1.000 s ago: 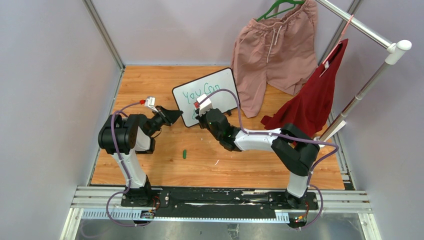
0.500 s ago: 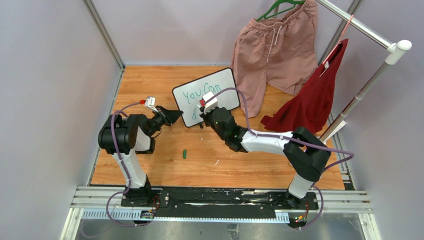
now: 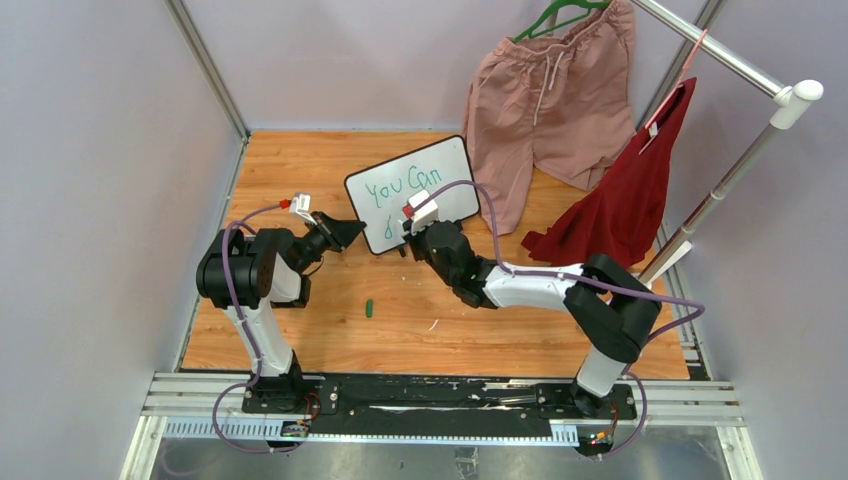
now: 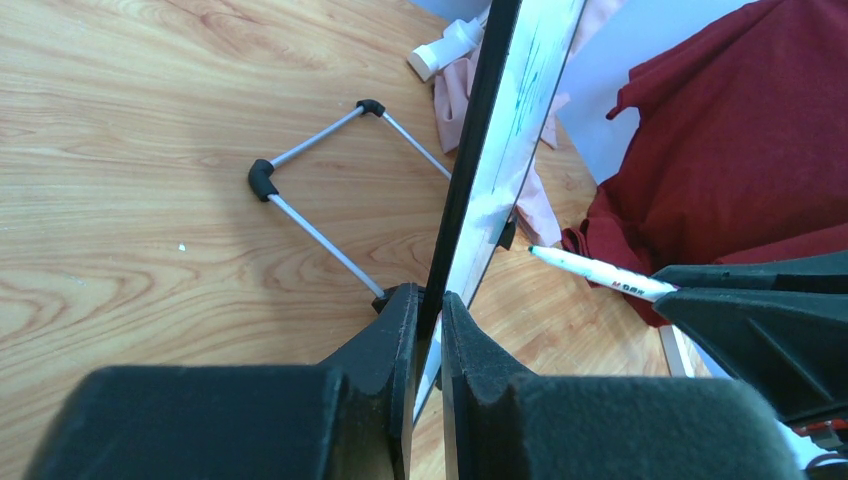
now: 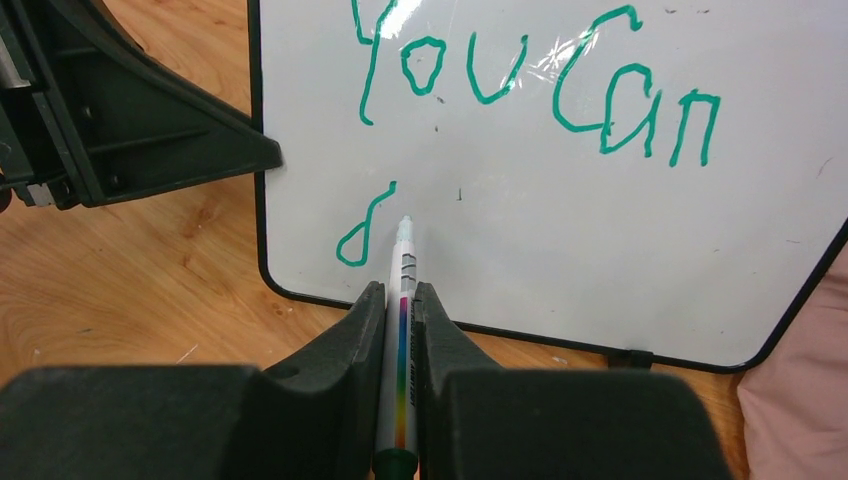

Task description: Write a sentence on the whiteboard

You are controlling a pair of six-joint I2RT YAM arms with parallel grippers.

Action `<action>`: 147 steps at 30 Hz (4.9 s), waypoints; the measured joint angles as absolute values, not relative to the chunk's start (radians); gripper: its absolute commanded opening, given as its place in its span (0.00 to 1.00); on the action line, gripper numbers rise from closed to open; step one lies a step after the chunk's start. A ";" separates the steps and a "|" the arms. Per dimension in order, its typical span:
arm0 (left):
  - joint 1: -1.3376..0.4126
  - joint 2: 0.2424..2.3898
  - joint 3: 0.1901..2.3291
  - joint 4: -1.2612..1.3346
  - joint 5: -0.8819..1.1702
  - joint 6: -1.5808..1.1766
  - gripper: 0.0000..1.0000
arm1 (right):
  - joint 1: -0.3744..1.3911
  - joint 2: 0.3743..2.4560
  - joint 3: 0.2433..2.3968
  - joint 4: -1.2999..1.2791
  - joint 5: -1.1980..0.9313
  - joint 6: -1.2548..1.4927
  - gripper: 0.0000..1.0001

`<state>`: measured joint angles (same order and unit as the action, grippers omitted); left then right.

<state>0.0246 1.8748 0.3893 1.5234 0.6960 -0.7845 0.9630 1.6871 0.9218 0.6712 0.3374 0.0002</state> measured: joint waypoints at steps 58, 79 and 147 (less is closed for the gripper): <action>0.025 1.875 0.389 1.523 0.696 -0.785 0.00 | 0.963 1.778 0.932 0.664 0.316 0.044 0.00; 0.025 1.875 0.389 1.523 0.694 -0.785 0.00 | 0.940 1.766 0.928 0.648 0.315 0.056 0.00; 0.023 1.875 0.389 1.523 0.693 -0.785 0.00 | 0.944 1.776 0.999 0.598 0.279 0.037 0.00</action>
<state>0.0227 1.8751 0.3893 1.5234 0.6926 -0.7845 0.9440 1.7756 0.9993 0.5976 0.2794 0.0368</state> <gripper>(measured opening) 0.150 0.153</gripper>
